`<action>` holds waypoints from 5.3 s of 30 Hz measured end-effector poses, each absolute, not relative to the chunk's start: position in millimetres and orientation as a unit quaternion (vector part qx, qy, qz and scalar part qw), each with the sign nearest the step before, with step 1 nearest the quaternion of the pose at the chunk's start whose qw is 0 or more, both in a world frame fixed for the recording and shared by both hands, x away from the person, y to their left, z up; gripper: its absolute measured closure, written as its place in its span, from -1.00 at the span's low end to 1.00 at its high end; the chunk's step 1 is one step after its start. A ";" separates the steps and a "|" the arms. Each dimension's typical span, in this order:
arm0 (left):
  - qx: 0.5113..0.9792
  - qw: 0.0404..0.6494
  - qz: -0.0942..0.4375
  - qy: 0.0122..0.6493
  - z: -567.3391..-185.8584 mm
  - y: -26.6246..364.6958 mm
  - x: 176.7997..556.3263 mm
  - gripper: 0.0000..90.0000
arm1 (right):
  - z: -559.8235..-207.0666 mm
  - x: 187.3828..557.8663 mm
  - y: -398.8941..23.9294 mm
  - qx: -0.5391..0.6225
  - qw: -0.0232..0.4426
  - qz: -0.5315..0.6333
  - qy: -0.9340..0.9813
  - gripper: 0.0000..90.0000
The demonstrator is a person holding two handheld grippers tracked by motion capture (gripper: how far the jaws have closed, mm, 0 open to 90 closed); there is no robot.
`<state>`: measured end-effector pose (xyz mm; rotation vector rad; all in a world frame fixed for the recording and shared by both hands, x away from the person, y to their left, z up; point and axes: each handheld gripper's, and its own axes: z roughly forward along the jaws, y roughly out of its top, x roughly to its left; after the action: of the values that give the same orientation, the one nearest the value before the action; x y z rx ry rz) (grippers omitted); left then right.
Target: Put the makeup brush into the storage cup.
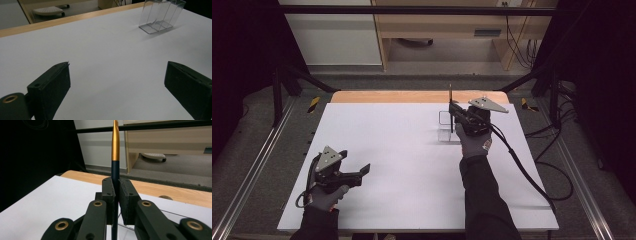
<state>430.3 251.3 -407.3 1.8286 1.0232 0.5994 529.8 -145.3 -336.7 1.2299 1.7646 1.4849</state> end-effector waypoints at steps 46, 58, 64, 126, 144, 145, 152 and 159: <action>0.739 0.467 0.243 0.421 -406.6 256.3 430.5 -0.87 | -347.8 586.3 -136.8 0.480 0.292 0.538 0.629 0.85; 0.738 0.468 0.242 0.423 -406.9 257.9 430.7 -0.87 | -355.4 596.7 -134.5 0.482 0.291 0.536 0.629 0.85; 0.737 0.468 0.241 0.424 -407.3 258.8 431.0 -0.87 | -361.3 603.7 -133.1 0.487 0.290 0.533 0.628 0.85; 0.739 0.467 0.240 0.422 -408.1 256.8 430.6 -0.87 | -413.7 594.2 -125.7 0.502 0.261 0.494 0.660 0.85; 0.749 0.457 0.236 0.417 -413.3 247.9 432.3 -0.87 | -402.8 559.2 -148.9 0.469 0.236 0.504 0.686 0.30; 0.749 0.457 0.237 0.416 -413.3 247.2 432.1 -0.87 | -401.9 556.3 -150.7 0.465 0.237 0.507 0.686 0.25; 0.755 0.451 0.236 0.414 -416.4 242.8 432.3 -0.87 | -399.3 533.0 -162.4 0.441 0.228 0.516 0.697 -0.03; 0.757 0.447 0.235 0.414 -419.2 240.9 432.9 -0.87 | -404.3 517.6 -170.5 0.431 0.217 0.522 0.704 -0.30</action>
<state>432.9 240.9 -419.2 1.8743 1.0262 0.5811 517.6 -170.5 -404.3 1.1943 1.9496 1.4449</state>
